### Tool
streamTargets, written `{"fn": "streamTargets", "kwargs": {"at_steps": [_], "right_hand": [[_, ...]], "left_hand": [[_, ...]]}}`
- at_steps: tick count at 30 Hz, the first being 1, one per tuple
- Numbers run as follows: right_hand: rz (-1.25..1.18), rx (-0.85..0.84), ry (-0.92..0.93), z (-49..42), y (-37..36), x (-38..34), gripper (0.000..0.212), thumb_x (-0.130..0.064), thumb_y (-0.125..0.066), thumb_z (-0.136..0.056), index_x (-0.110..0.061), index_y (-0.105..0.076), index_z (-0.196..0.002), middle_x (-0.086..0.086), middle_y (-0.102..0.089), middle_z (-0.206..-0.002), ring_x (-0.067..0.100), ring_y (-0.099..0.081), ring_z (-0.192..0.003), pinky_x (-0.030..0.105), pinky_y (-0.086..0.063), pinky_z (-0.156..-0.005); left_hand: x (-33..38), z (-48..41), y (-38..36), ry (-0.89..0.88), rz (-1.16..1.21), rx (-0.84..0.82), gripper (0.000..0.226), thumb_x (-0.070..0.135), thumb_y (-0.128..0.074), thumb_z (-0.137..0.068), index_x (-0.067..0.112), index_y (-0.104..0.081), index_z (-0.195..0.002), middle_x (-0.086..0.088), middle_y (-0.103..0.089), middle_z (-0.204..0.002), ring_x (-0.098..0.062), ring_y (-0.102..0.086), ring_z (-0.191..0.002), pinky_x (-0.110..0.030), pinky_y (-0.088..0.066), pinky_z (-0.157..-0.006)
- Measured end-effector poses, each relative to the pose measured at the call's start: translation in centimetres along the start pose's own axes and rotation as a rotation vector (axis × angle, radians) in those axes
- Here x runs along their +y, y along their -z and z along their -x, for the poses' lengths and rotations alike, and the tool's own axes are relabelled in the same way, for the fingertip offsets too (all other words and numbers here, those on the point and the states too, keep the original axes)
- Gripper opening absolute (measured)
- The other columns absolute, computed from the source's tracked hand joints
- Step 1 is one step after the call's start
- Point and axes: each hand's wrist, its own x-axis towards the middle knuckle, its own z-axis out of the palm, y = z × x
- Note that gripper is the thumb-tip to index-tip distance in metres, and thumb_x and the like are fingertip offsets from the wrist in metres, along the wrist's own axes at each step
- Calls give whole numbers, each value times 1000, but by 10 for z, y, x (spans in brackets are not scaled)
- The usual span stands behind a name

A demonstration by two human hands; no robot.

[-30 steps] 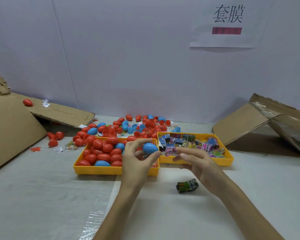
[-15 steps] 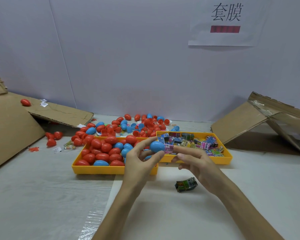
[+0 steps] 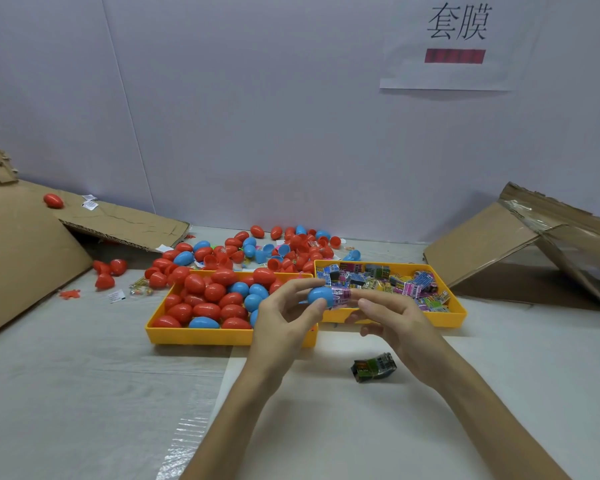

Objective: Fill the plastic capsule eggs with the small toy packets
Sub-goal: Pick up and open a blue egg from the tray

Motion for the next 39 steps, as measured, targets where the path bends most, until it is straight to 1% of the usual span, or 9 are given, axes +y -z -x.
{"fn": "streamTargets", "kwargs": {"at_steps": [8, 13, 18, 22, 25, 31, 34, 37, 39], "right_hand": [[123, 107, 100, -2, 2, 6, 25, -25, -71, -78, -15, -77, -101, 8, -78, -93, 19, -74, -84, 24, -57, -71], [117, 175, 178, -3, 3, 7, 19, -27, -79, -71, -20, -80, -89, 7, -77, -88, 17, -73, -83, 21, -56, -70], [132, 181, 246, -2, 4, 5, 27, -32, -80, -70, -29, -78, -97, 4, -76, -94, 19, -72, -85, 23, -56, -71], [168, 144, 260, -2, 2, 7, 20, -27, -77, -76, -18, -79, -94, 7, -76, -89, 19, -73, -81, 21, -55, -70], [193, 127, 263, -1, 1, 8, 19, -26, -77, -77, -16, -79, -93, 5, -77, -89, 18, -73, -83, 22, -56, -73], [191, 128, 297, -2, 1, 8, 21, -25, -76, -76, -12, -77, -93, 3, -77, -91, 18, -74, -89, 23, -57, -75], [209, 138, 325, -2, 0, 8, 18, -23, -75, -77, -12, -77, -91, 3, -76, -90, 21, -73, -87, 29, -59, -77], [228, 148, 341, -2, 0, 9, 16, -23, -75, -78, -12, -77, -90, 5, -75, -91, 25, -72, -87, 38, -60, -80], [233, 142, 344, -3, 1, 10, 11, -17, -76, -81, -13, -78, -90, 5, -74, -92, 26, -72, -87, 39, -60, -81]], "left_hand": [[0, 2, -2, 22, 83, -44, 22, 14, -78, -86, 26, -75, -104, 4, -76, -103, -16, -71, -101, -31, -59, -85], [0, 2, -2, 31, 94, -50, 21, 14, -79, -86, 28, -76, -102, 4, -76, -103, -16, -71, -102, -37, -60, -91], [0, 3, -1, 40, 102, -55, 22, 15, -80, -85, 31, -76, -100, 4, -76, -104, -16, -70, -103, -38, -59, -91], [1, 3, -1, 51, 114, -82, 24, 16, -81, -84, 34, -76, -98, 5, -75, -104, -14, -71, -102, -30, -60, -83], [2, 3, -2, 57, 105, -88, 24, 16, -81, -84, 33, -76, -99, 7, -75, -103, -12, -71, -99, -24, -58, -77], [3, 4, -3, 43, 83, -90, 23, 17, -79, -85, 29, -76, -105, 8, -76, -102, -14, -71, -89, -26, -59, -73], [3, 4, -4, 31, 72, -71, 25, 15, -79, -85, 30, -76, -104, 9, -76, -100, -14, -71, -86, -26, -60, -72], [2, 4, -5, 20, 51, -54, 26, 15, -80, -85, 32, -76, -104, 9, -76, -101, -17, -71, -90, -25, -59, -71], [1, 4, -5, 19, 43, -48, 26, 16, -81, -84, 32, -76, -104, 9, -76, -102, -18, -71, -92, -24, -58, -71]]}}
